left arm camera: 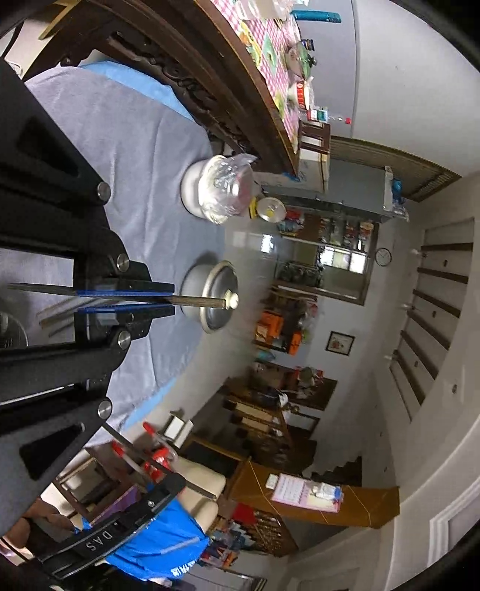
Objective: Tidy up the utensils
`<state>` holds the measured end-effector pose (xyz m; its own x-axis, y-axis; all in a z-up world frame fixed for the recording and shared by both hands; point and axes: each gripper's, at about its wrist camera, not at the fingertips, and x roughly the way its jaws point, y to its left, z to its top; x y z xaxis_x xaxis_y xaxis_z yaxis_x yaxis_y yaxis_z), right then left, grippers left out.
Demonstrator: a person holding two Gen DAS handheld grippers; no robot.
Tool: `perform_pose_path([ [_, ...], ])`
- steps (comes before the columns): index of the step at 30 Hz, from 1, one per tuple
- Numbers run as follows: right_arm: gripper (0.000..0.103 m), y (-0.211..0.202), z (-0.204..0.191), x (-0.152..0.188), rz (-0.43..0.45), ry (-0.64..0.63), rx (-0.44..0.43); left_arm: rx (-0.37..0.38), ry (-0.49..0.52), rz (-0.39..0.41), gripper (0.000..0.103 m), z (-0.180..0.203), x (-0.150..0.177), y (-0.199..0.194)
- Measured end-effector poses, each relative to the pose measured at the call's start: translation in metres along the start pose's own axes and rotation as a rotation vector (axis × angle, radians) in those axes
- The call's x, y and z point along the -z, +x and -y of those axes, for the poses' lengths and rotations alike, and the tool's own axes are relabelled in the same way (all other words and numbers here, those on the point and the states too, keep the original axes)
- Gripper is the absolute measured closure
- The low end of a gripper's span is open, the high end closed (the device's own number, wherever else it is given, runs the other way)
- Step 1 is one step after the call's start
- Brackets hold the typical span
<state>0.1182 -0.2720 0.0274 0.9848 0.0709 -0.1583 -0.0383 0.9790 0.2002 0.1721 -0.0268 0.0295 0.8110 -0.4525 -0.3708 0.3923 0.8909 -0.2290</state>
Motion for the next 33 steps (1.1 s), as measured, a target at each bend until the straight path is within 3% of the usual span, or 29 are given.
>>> perform_pose_path([
  [7, 0.096, -0.025, -0.012, -0.005, 0.024, 0.011, -0.045, 0.052, -0.005, 0.049, 0.099, 0.012, -0.007, -0.027],
  [15, 0.096, -0.027, -0.015, 0.004, -0.007, 0.009, -0.067, 0.099, 0.012, 0.081, 0.099, 0.030, -0.010, -0.044],
  [26, 0.096, -0.026, -0.004, 0.015, -0.050, 0.033, -0.051, 0.146, -0.001, 0.013, 0.099, 0.041, 0.003, -0.034],
  [33, 0.096, -0.025, -0.001, 0.022, -0.078, 0.039, -0.056, 0.138, -0.005, 0.000, 0.099, 0.040, 0.005, -0.033],
])
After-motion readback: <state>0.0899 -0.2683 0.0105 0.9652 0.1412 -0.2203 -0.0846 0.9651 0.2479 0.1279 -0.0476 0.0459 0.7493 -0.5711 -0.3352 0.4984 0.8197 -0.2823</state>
